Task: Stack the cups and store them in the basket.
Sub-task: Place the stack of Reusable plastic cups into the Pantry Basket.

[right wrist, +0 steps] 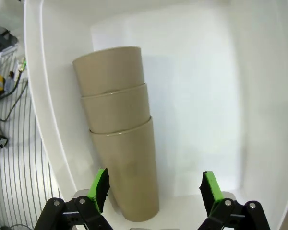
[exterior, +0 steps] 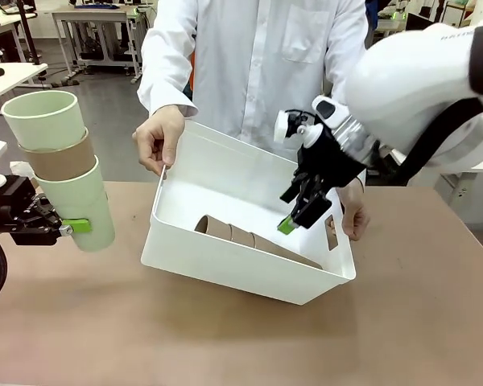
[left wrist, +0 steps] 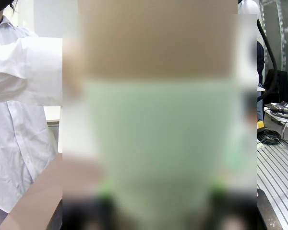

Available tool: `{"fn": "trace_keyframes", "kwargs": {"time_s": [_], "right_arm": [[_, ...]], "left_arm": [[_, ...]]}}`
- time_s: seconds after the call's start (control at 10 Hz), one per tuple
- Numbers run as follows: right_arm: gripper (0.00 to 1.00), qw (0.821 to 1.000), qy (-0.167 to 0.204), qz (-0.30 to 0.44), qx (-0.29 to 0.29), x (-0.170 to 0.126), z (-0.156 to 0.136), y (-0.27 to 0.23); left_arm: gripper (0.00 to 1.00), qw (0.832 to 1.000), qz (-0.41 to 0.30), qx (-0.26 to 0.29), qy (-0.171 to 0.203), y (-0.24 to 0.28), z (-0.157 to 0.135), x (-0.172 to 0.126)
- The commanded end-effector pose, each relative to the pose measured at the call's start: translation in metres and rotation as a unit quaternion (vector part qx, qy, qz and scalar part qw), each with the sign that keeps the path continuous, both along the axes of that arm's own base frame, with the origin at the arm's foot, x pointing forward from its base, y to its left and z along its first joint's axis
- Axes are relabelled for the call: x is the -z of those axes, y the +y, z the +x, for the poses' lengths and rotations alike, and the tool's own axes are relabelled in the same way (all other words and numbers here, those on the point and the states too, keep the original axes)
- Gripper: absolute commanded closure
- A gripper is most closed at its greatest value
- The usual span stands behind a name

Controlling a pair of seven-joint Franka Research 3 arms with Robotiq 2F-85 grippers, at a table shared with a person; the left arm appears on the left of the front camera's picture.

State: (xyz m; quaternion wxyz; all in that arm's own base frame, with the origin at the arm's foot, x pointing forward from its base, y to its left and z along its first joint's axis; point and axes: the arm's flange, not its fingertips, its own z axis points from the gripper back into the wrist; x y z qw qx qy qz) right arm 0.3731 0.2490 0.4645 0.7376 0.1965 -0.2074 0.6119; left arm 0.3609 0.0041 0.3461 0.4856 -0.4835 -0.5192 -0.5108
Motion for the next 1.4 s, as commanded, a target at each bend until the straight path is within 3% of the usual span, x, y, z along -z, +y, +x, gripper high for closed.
{"fn": "trace_keyframes", "kwargs": {"time_s": [0.0, 0.3, 0.7, 0.9, 1.0, 1.1, 1.3], "right_arm": [[0.0, 1.0, -0.016, 0.02, -0.011, -0.033, 0.002, -0.041], [0.0, 0.994, -0.043, 0.098, 0.014, -0.075, -0.001, -0.15], [0.0, 0.978, -0.075, 0.19, 0.039, -0.077, -0.014, -0.279], [0.0, 0.972, -0.07, 0.221, 0.031, -0.066, -0.006, -0.305], [0.0, 0.969, -0.048, 0.24, 0.017, -0.059, 0.001, -0.311], [0.0, 0.975, -0.073, 0.203, 0.05, -0.072, -0.018, -0.309], [0.0, 0.975, -0.073, 0.203, 0.05, -0.072, -0.018, -0.309]], "left_arm": [[0.15, 1.0, -0.003, 0.002, -0.004, 0.0, -0.002, -0.005], [0.15, 1.0, -0.003, 0.002, -0.004, 0.0, -0.002, -0.005], [0.15, 1.0, -0.003, 0.002, -0.004, 0.0, -0.002, -0.005], [0.15, 1.0, -0.003, 0.002, -0.004, 0.0, -0.002, -0.005], [0.15, 1.0, -0.003, 0.002, -0.004, 0.0, -0.002, -0.005], [0.15, 1.0, -0.003, 0.002, -0.004, 0.0, -0.002, -0.005], [0.15, 1.0, -0.003, 0.002, -0.004, 0.0, -0.002, -0.005]]}}
